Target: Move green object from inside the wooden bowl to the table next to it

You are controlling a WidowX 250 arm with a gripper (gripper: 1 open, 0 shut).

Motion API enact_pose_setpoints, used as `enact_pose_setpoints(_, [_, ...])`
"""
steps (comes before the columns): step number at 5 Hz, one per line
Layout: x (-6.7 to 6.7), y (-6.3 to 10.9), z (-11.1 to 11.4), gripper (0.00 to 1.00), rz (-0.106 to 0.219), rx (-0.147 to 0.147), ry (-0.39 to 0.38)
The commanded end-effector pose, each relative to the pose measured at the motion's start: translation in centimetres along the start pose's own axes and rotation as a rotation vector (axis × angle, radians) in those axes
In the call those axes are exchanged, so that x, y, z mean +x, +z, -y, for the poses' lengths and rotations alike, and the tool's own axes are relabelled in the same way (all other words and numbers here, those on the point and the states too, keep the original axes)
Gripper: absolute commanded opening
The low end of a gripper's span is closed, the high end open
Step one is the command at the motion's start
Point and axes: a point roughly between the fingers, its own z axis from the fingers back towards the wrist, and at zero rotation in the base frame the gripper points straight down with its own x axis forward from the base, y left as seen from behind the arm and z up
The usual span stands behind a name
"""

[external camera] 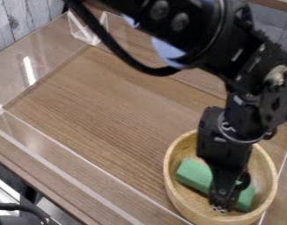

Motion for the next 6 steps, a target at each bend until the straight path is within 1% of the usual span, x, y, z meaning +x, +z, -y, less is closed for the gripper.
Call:
enact_pose_setpoints(1, [-0.8,1.4,1.5,0.0,-0.023,-0.035,0.016])
enact_pose_setpoints(2, [-0.8,1.5,1.0,1.0,-0.016,-0.031,0.009])
enact_pose_setpoints(3, [-0.7,1.5,0.6,1.0,-0.006,-0.028,0.006])
enact_pose_setpoints(4, [0.2,1.1,0.2,1.0,0.005,-0.03,0.09])
enact_pose_setpoints(5, [1.2,1.5,-0.2,0.0,0.012,-0.034,0.168])
enact_pose_setpoints(6, [2.1,2.3,0.4,0.0,0.015,-0.035,0.193])
